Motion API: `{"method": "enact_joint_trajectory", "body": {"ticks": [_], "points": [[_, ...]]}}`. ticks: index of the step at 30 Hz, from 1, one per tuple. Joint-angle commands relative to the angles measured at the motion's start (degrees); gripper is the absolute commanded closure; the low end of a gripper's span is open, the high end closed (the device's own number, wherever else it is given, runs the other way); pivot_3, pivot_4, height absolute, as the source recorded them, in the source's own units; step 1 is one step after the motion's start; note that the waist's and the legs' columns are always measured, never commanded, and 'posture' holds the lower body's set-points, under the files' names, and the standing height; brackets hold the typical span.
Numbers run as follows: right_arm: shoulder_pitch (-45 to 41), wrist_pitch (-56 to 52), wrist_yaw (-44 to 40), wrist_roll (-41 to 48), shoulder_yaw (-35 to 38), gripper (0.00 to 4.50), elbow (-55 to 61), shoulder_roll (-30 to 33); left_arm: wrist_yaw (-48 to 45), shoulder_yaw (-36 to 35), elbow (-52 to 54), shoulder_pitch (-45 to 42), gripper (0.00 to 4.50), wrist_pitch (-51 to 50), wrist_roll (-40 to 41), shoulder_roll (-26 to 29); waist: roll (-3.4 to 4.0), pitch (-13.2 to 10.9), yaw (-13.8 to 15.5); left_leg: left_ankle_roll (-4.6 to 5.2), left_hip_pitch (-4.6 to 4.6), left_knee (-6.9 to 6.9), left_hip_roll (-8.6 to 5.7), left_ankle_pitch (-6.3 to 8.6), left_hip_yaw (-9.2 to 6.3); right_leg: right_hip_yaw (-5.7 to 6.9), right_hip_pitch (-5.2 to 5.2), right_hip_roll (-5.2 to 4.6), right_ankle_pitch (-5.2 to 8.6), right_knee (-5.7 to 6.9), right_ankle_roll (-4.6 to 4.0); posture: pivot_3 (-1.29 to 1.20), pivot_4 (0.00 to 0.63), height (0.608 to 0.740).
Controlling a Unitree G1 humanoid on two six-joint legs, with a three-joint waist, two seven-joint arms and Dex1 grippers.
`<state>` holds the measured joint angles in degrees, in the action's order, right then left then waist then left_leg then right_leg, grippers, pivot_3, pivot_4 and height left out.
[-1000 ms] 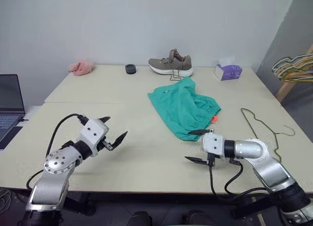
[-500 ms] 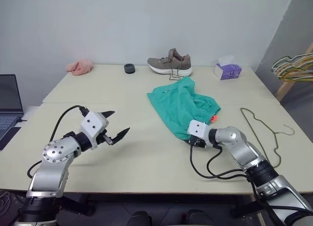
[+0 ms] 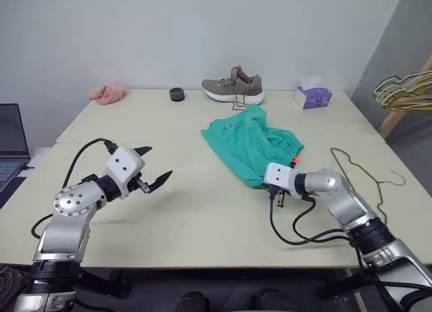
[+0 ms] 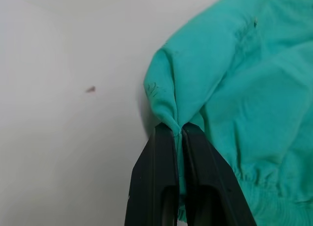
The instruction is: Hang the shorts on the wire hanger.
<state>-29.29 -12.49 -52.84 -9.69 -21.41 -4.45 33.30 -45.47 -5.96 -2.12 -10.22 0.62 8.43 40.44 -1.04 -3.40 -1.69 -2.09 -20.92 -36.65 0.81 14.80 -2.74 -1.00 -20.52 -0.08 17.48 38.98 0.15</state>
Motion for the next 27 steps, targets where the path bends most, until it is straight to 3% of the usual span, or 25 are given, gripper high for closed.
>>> {"method": "enact_joint_trajectory", "body": {"ticks": [1, 11, 23, 27], "points": [[-0.5, -0.1, -4.7, 4.0, 2.6, 4.48, 9.5, 2.2, -0.2, 4.2, -2.8, -4.2, 0.0, 6.3, -4.9, -0.1, -0.01, 0.0, 0.0, 0.0, 0.0, -0.01, -0.01, 0.0, 0.0, 0.01, 0.0, 0.0, 0.0, 0.0, 0.0, -0.06, 0.0, 0.74], [-2.1, -9.3, -12.3, 11.3, 4.1, 4.48, 25.5, 7.4, 5.2, 12.8, -22.8, -18.0, 0.0, 19.7, -15.0, -6.5, 0.0, 0.0, -0.7, 0.0, 0.0, -0.07, -0.03, 0.0, 0.04, -0.02, 0.01, 0.04, -0.02, 0.02, 0.05, -0.1, 0.0, 0.74], [-4.5, -19.7, -13.3, 19.8, 6.4, 4.48, 33.0, 9.1, 17.9, 19.7, -50.0, -29.6, 0.0, 30.6, -27.3, -10.9, -0.05, 0.0, -2.0, 0.0, -0.05, -0.08, -0.05, 0.0, -0.01, 0.03, 0.01, 0.01, -0.07, 0.01, 0.14, -0.13, 0.0, 0.74], [-4.8, -21.8, -13.0, 21.5, 6.8, 4.5, 34.7, 9.8, 21.9, 23.5, -54.5, -31.9, 1.15, 35.1, -32.6, -10.3, -0.07, 0.0, -2.2, 0.0, -0.06, -0.1, -0.08, 0.0, 0.02, 0.02, 0.0, -0.03, -0.09, -0.01, 0.2, -0.13, 0.0, 0.74]]}}
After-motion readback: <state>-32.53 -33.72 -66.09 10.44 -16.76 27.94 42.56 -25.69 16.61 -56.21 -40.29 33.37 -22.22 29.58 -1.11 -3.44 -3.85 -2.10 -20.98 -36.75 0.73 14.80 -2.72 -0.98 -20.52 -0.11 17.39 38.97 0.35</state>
